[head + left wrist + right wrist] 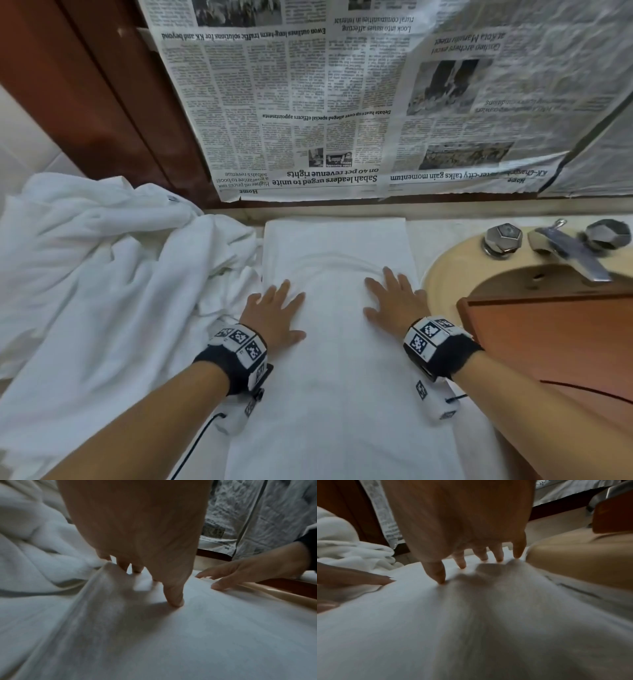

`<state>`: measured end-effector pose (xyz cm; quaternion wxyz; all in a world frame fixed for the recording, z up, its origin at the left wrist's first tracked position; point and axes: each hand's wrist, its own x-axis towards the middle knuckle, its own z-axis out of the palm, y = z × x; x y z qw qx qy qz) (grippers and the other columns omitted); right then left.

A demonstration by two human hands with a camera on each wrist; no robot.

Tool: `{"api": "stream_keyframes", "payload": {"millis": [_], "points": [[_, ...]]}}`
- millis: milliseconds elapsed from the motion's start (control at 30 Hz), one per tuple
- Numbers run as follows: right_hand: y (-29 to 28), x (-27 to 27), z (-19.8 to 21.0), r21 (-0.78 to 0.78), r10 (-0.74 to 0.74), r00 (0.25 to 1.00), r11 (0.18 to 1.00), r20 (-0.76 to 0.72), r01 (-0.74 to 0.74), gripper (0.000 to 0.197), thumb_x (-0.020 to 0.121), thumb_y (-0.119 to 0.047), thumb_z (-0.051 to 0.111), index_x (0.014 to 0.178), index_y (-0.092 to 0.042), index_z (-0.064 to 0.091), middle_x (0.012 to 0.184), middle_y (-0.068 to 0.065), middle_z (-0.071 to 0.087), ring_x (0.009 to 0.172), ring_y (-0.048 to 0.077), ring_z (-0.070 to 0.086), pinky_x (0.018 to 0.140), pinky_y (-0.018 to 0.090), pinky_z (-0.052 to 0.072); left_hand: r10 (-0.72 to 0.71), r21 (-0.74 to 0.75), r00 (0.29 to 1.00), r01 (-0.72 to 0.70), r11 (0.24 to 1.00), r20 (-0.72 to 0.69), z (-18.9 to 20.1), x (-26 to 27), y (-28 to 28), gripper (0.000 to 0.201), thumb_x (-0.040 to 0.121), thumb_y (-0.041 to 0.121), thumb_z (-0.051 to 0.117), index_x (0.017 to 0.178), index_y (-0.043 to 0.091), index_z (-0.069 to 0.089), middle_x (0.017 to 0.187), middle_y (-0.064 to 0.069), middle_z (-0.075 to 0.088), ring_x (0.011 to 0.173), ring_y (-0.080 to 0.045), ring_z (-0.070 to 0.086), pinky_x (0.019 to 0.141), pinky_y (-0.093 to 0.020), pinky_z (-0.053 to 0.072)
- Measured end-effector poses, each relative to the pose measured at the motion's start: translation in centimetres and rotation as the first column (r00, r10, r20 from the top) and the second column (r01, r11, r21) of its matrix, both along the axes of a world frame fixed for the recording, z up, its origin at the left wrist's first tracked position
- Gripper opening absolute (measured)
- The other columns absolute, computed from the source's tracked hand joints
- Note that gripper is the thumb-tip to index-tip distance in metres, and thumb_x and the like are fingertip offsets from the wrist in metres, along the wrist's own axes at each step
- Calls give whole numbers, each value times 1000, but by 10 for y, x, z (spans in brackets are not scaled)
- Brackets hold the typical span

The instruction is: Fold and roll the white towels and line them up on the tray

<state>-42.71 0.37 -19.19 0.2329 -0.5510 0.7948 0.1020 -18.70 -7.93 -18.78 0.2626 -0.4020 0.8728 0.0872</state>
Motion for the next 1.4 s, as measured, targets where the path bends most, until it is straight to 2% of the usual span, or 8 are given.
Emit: {"api": "stream_keyframes", "payload": {"millis": [200, 467, 700, 867, 1033, 1133, 1267, 1400], "points": [[36, 14, -8, -8, -15, 1000, 1000, -7, 15, 67, 94, -57, 34, 150, -44, -2, 156, 7, -30, 147, 32, -15, 116, 51, 6, -82, -31, 997, 82, 996, -2, -10, 23, 25, 83, 89, 74, 26, 150, 38, -16, 157, -2, -29, 148, -23, -15, 119, -44, -1], [66, 21, -11, -57, 1, 999, 998, -43, -4, 73, 89, -64, 28, 149, -46, -9, 158, 3, -24, 147, 26, -17, 118, 44, -1, 3, -36, 985, -10, 999, -175, -23, 59, 44, 96, 74, 90, 15, 149, 41, -17, 152, 13, -37, 141, -9, -32, 119, -40, -8], [73, 16, -4, -26, 10, 1000, 1000, -12, -10, 78, 87, -63, 38, 151, -45, -3, 160, 1, -21, 148, 22, -12, 119, 42, 3, 191, -110, 934, -233, 966, -301, -12, 68, 31, 86, 80, 73, -7, 155, 31, 0, 161, 13, -11, 147, -5, -8, 119, -30, -2], [73, 16, -1, -6, -7, 1000, 1000, -13, 6, 78, 87, -60, 43, 152, -41, 3, 161, 2, -15, 149, 22, -7, 119, 43, 6, 256, -76, 921, -290, 954, -294, -3, 76, 26, 66, 99, 57, 17, 155, 26, 1, 163, 7, -2, 149, -10, 4, 120, -32, 11], [83, 16, 5, 21, 24, 1000, 999, 6, -24, 79, 87, -53, 47, 152, -39, 4, 161, 5, -15, 149, 24, -6, 119, 42, 7, 141, -251, 976, -180, 951, -168, 1, 83, 24, 50, 102, 34, 27, 150, 23, 25, 162, 4, 11, 146, -14, 16, 116, -36, 23], [84, 13, 8, 38, 32, 999, 999, 39, -34, 81, 86, -48, 52, 152, -39, 5, 161, 5, -15, 149, 23, -7, 119, 42, 6, 183, -270, 976, -209, 940, -120, 6, 75, 29, 47, 99, 28, 32, 146, 22, 33, 161, 4, 13, 146, -15, 18, 116, -35, 22], [92, 20, 7, -20, -12, 999, 1000, 31, 13, 77, 88, -45, 51, 152, -36, 7, 161, 7, -14, 148, 26, -10, 119, 42, 7, 209, -250, 972, -230, 941, -108, 11, 64, 43, 49, 98, 40, 32, 137, 15, 48, 162, -5, 10, 147, -23, 15, 117, -43, 19], [126, 48, -4, -79, -138, 984, 986, 116, 147, 76, 94, -47, 46, 154, -27, 5, 160, 9, -16, 147, 28, -14, 118, 43, 10, 9, -91, 963, -35, 995, -269, -4, 64, 91, 79, 86, 64, 11, 153, 23, 22, 163, -1, -4, 150, -20, 4, 115, -40, 17]]}}
